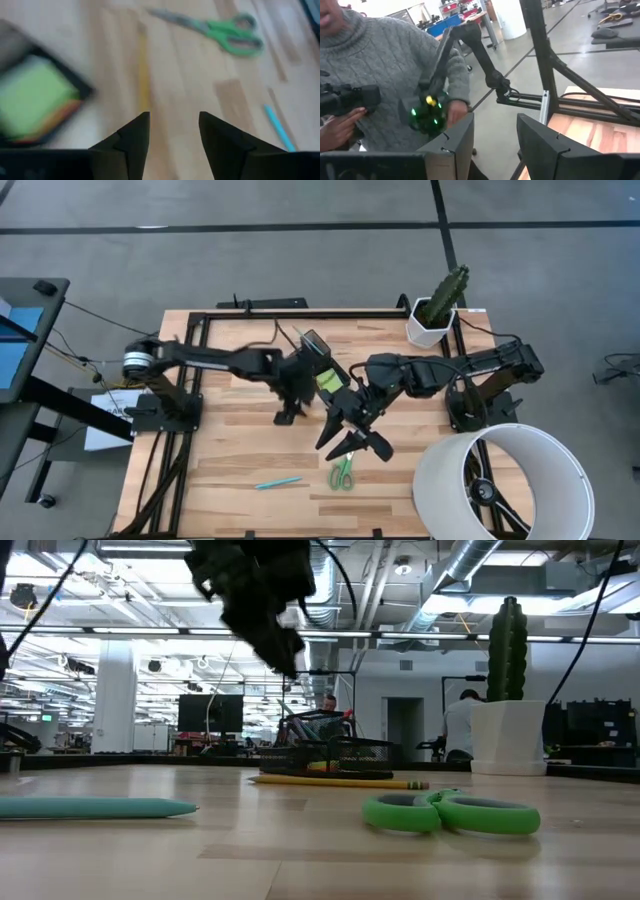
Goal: Pick and place office supplies into organizer
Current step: Put the yellow pencil into the black desk organizer
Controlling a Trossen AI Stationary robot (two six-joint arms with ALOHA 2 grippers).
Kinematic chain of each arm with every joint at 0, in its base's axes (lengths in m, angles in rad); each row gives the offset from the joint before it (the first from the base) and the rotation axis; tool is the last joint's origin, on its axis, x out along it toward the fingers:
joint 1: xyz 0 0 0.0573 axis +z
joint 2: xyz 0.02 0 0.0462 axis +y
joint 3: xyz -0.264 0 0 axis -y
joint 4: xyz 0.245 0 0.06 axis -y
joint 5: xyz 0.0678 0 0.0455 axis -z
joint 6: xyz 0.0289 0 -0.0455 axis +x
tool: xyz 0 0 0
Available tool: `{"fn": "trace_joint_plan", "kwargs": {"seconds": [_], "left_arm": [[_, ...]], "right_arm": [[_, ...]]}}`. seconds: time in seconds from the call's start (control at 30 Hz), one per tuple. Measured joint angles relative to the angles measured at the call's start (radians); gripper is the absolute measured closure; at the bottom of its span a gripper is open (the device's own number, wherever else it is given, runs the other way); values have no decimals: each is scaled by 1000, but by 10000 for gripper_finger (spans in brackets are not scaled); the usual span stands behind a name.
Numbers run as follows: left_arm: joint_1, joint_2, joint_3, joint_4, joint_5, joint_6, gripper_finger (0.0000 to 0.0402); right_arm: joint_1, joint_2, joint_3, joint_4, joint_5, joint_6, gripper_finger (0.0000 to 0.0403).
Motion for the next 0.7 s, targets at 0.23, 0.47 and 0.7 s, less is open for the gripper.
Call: {"fn": "trace_joint_plan", "kwargs": {"seconds": [0.23, 0.47, 0.7], "left_arm": [[-6, 178, 0, -48, 86, 20, 243], [9, 186, 0, -49, 240, 88, 244], [37, 105, -20, -41, 226, 184, 244]], "right_arm": [[1, 0, 0, -14, -3, 1, 261], [-7, 0, 0, -25, -3, 2, 261], [-35, 0, 0, -21, 0, 50, 261]]}}
